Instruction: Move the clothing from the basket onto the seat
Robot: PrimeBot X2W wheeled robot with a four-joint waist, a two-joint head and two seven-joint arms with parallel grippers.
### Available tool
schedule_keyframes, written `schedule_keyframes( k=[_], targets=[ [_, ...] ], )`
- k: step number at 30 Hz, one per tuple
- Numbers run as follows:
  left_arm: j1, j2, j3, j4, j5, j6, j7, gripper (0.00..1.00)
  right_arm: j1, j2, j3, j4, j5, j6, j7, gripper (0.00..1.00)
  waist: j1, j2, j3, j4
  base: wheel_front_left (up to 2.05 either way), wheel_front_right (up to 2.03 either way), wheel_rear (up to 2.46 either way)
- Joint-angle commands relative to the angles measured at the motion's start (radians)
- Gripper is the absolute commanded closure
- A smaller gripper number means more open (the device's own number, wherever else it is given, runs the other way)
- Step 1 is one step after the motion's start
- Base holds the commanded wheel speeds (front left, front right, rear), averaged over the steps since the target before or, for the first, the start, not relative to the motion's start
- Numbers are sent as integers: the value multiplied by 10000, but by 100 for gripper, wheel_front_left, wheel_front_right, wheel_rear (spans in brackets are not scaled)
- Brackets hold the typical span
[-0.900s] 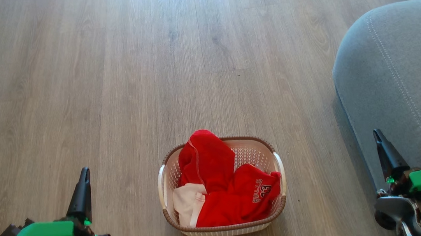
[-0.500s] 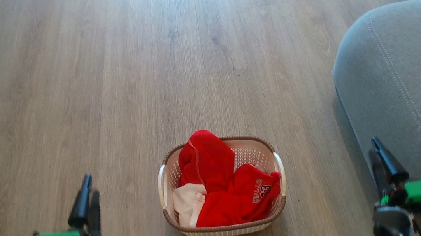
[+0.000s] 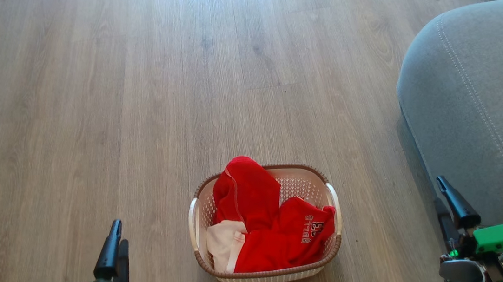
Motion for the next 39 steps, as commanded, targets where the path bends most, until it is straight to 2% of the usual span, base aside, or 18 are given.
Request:
schedule_keyframes(
  k=[1, 12, 39],
  targets=[
    [-633, 161, -75, -181, 232, -6, -151, 0, -647, -235, 129, -272, -180, 2, -155, 0, 0, -1, -9, -2, 0, 0, 0],
    [-1013, 263, -162, 61, 1446, -7, -448, 0, -1111, -538, 668, 9, -993, 2, -544, 0, 0, -1, -43, -19, 0, 0, 0],
    [-1891, 262, -273, 542, 5376, -11, -1239, 0, -2100, -903, 1530, 624, -4421, 3, -1342, 0, 0, -1, -131, -53, 0, 0, 0]
  ],
)
